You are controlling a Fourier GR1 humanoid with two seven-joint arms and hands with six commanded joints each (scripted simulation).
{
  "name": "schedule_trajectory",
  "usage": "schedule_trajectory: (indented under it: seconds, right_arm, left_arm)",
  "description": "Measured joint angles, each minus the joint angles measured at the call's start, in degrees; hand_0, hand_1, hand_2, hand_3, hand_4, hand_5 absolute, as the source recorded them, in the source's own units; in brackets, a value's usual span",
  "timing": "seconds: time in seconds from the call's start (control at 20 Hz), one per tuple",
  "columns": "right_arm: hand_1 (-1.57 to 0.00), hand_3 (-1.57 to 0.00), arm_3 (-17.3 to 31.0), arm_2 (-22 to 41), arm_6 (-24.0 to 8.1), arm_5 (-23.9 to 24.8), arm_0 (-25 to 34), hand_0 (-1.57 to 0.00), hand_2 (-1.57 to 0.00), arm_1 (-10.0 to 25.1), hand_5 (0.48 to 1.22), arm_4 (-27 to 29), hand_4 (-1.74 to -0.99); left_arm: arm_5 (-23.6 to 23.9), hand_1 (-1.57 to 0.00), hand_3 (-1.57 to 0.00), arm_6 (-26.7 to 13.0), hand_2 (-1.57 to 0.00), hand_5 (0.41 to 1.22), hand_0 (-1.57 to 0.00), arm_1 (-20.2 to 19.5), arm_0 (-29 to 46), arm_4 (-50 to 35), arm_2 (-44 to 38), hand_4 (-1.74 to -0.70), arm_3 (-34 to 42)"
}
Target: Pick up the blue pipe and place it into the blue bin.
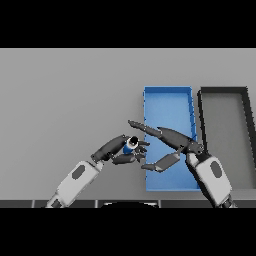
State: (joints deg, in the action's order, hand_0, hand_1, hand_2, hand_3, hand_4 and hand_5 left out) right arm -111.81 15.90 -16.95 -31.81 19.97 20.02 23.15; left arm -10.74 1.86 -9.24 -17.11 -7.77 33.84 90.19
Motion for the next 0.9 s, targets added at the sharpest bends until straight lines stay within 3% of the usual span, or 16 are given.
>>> schedule_trajectory:
  seconds: [0.35,0.5,0.55,0.6,0.65,0.7,0.75,0.8,0.85,0.9]
  right_arm:
    - [0.00,0.00,5.4,4.3,-3.6,-0.3,6.6,0.00,0.00,-5.8,0.512,-1.9,-1.222]
    - [-0.01,0.00,8.9,4.0,-5.0,-0.7,10.3,0.00,-0.04,-7.1,0.512,-1.3,-1.231]
    - [-0.04,-0.01,10.3,3.8,-3.8,-2.0,11.0,-0.01,-0.07,-7.3,0.516,-1.3,-1.241]
    - [-0.08,-0.04,11.4,4.6,-4.2,-2.3,11.7,-0.05,-0.11,-8.4,0.519,-1.5,-1.268]
    - [-0.17,-0.11,12.0,4.9,-4.4,-2.7,12.4,-0.14,-0.19,-8.9,0.523,-1.4,-1.308]
    - [-0.31,-0.23,11.9,5.4,-4.2,-3.6,12.2,-0.28,-0.33,-9.0,0.528,-1.5,-1.352]
    - [-0.50,-0.37,12.9,5.4,-4.2,-4.0,12.9,-0.48,-0.50,-9.2,0.538,-2.3,-1.390]
    - [-0.71,-0.56,13.6,5.4,-4.6,-4.1,14.0,-0.70,-0.71,-9.8,0.551,-1.7,-1.453]
    - [-0.89,-0.70,13.4,6.2,-3.8,-4.2,14.3,-0.87,-0.89,-10.6,0.573,-1.4,-1.503]
    - [-1.02,-0.83,13.7,6.4,-3.8,-4.3,14.7,-1.01,-1.02,-10.7,0.604,-0.2,-1.541]
  left_arm:
    - [-2.6,-1.57,-1.51,1.5,-1.57,1.221,-1.57,-0.5,0.1,-1.7,-0.6,-1.73,-0.7]
    - [-2.7,-1.57,-1.45,0.2,-1.57,1.221,-1.57,-0.2,-0.6,-2.2,-0.9,-1.72,-0.8]
    - [-3.0,-1.57,-1.47,0.5,-1.57,1.221,-1.57,-0.4,-0.3,-2.3,-0.9,-1.72,-0.7]
    - [-4.2,-1.57,-1.40,0.9,-1.57,1.221,-1.57,-0.9,-0.1,-3.1,-1.1,-1.72,-0.9]
    - [-4.9,-1.39,-1.15,1.1,-1.37,1.221,-1.50,-1.0,0.0,-3.5,-0.8,-1.63,-0.2]
    - [-4.0,-1.12,-0.92,2.8,-1.09,1.221,-1.24,-0.7,-0.8,-1.5,-0.6,-1.61,-0.5]
    - [-2.7,-0.90,-0.74,-1.4,-0.87,1.221,-0.99,-1.3,-1.8,1.3,0.2,-1.59,-0.5]
    - [-2.2,-0.83,-0.67,-1.9,-0.80,1.221,-0.88,-2.7,-1.9,3.3,0.6,-1.61,0.1]
    - [-1.1,-0.87,-0.66,-1.3,-0.85,1.221,-0.89,-2.0,-1.7,4.2,0.9,-1.64,0.2]
    - [-1.1,-1.01,-0.62,-1.0,-0.99,1.192,-1.03,-2.5,-0.8,4.1,1.0,-1.66,1.0]
